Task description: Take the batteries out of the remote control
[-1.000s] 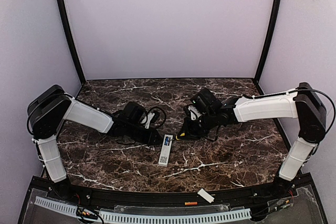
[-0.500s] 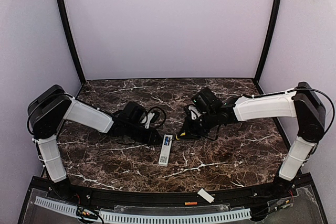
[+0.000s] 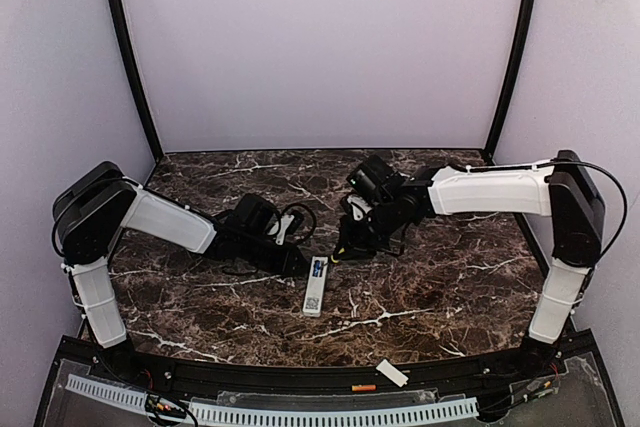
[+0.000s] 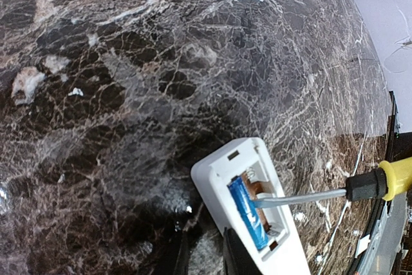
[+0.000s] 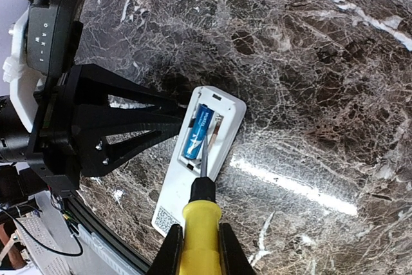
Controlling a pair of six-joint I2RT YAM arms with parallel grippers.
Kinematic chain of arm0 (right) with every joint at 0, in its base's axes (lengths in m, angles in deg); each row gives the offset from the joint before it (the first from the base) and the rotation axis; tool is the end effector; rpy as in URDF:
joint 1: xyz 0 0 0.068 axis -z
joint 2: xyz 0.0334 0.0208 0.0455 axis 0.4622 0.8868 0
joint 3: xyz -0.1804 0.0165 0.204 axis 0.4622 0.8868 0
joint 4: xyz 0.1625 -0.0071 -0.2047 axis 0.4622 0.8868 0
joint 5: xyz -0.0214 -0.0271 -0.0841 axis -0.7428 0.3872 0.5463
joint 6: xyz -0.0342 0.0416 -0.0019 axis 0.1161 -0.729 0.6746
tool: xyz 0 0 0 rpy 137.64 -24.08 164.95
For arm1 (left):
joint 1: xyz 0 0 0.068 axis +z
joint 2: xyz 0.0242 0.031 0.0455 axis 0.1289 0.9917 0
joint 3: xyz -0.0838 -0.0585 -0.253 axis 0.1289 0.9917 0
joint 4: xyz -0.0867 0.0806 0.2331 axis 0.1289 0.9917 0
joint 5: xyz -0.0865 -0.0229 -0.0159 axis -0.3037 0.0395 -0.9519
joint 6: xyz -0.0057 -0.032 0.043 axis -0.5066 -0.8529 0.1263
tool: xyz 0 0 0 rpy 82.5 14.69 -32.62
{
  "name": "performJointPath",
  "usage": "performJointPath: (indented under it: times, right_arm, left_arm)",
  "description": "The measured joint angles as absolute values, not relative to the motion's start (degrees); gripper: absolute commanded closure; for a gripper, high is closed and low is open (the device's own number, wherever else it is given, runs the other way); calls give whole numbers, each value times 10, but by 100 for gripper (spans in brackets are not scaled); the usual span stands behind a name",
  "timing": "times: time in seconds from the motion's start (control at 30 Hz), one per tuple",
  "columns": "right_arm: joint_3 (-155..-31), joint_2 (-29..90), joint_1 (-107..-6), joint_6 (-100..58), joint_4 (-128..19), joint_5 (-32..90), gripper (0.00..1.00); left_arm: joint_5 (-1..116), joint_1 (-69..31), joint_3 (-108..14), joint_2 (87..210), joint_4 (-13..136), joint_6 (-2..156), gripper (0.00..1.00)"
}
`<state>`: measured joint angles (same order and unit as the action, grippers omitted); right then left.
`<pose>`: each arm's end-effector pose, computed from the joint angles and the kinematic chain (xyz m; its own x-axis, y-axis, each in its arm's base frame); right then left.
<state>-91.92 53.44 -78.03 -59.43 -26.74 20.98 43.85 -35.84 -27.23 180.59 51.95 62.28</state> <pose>0.2372 0.3026 0.2094 -0.9714 -0.1018 -0.2146 -0.2042 0.8194 0.5356 0.2581 -0.2611 0.1274 -0.8149 0.2039 -0.5425 0.5280 0.6471 -0.5500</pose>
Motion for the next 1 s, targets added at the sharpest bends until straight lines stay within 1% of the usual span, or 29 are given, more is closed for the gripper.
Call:
performJointPath:
  times: [0.13,0.27,0.57,0.6,0.7,0.87,1.0]
  right_arm:
    - [-947,547,-786,-588,-237,215,100]
    - [-936,544,-786,-585,-248,211,100]
    - [-767,503,-776,-594,-437,143,100]
    - [-758,509,-776,-595,-479,137,100]
    - [-727,521,-771,-600,-545,111,100]
    - [-692,521,-758,-610,-608,84,100]
    - [-686,522,-755,-612,-621,76,100]
  left_arm:
    - [439,-358,-272,1806,519,623,81]
    - [439,-358,-272,1806,519,623,81]
    - [438,-358,-273,1806,520,622,81]
    - [438,-359,-274,1808,519,622,81]
    - [441,-353,-276,1807,524,621,81]
    - [441,-353,-278,1807,528,621,81]
    - [441,-353,-278,1807,528,621,81]
